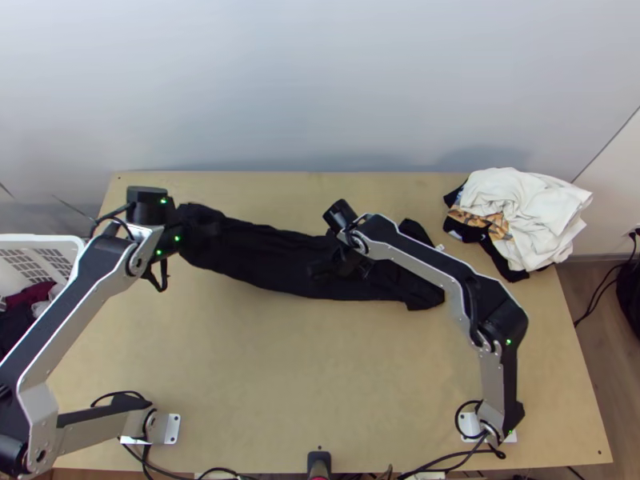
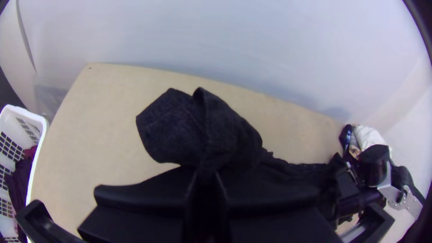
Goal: Fold the t-shirt
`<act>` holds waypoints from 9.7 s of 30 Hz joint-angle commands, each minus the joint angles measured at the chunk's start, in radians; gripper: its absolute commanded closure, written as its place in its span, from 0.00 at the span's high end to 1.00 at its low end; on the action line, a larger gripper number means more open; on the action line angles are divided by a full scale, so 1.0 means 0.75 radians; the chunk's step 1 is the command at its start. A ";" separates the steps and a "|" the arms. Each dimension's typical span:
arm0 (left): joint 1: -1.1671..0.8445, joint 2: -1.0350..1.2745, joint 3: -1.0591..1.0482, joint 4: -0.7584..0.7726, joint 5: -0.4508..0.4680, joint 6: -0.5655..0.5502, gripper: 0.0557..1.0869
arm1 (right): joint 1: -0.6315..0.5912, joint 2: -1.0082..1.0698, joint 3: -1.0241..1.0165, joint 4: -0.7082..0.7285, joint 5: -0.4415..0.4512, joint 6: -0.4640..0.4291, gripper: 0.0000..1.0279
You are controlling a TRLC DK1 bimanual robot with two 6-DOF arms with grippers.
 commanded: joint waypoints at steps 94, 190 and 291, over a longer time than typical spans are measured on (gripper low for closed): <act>-1.095 1.428 1.472 0.151 -0.149 -0.263 0.95 | -0.909 -1.316 -0.526 -0.448 0.079 0.073 0.96; -0.339 0.090 0.055 -0.250 -0.288 0.017 0.95 | 0.001 -0.751 -0.898 0.354 0.461 -0.780 0.96; -0.196 0.022 -0.047 -0.219 -0.274 0.079 0.95 | -1.255 -0.195 0.484 0.060 0.083 -0.248 0.03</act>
